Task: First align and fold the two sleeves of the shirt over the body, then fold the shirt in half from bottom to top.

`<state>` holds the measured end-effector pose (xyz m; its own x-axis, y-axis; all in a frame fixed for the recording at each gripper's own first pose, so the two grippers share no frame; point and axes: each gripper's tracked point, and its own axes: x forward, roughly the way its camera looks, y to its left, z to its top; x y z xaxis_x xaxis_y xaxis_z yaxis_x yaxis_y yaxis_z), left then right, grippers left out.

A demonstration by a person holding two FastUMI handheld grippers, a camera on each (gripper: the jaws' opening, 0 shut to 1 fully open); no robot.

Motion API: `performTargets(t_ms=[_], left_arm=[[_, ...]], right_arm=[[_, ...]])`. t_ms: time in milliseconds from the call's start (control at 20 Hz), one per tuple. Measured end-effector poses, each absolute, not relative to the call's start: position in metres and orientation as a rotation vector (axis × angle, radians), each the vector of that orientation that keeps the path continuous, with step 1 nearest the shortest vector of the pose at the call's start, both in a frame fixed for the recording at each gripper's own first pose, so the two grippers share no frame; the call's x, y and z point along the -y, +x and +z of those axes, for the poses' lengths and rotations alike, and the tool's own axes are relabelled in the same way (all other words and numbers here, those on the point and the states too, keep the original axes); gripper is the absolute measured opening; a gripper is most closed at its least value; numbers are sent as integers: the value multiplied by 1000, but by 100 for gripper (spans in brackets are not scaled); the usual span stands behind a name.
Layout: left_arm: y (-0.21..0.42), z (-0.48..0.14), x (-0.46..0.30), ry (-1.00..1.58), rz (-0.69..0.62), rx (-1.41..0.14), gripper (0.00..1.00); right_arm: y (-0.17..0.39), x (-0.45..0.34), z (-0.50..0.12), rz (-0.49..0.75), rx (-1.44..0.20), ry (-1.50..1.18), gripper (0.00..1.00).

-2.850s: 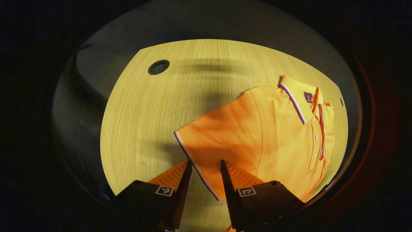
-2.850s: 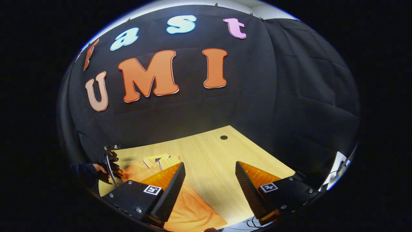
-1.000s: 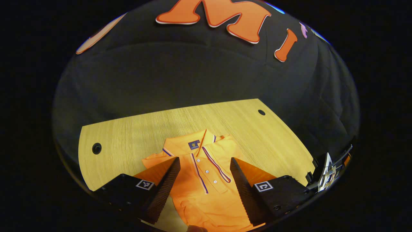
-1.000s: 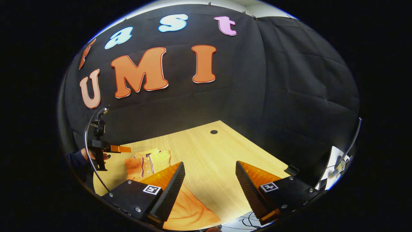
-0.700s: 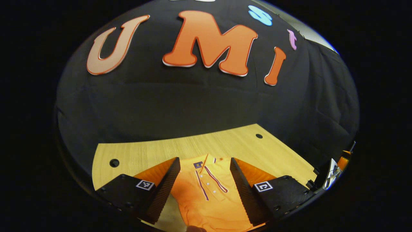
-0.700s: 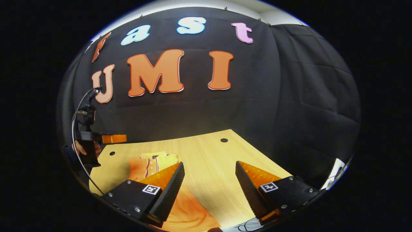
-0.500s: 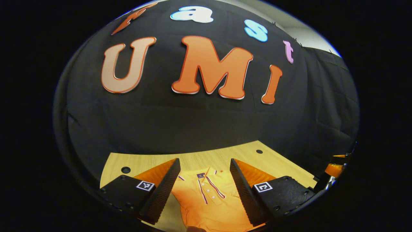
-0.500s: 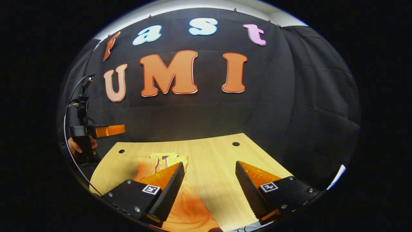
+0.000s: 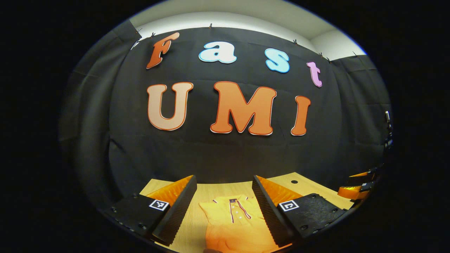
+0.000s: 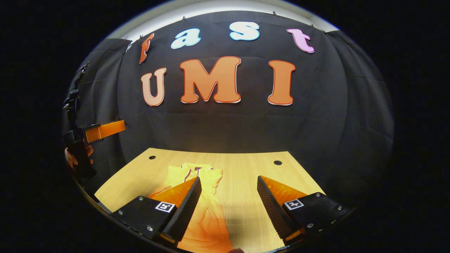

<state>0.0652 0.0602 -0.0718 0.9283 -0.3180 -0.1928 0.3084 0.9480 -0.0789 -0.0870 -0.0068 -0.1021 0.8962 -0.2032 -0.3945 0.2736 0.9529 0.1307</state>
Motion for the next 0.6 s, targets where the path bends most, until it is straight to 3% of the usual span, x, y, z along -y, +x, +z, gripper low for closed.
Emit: performTargets(t_ms=[300,600], left_arm=[[-2,-143,-77,13,-217,-402,98],[-69,-237,-80,23,-183,-702,98]], right_arm=[[-119,-2,-166,-156,-540,218,97],[-154,-33,-236,-49,-734,289,98]])
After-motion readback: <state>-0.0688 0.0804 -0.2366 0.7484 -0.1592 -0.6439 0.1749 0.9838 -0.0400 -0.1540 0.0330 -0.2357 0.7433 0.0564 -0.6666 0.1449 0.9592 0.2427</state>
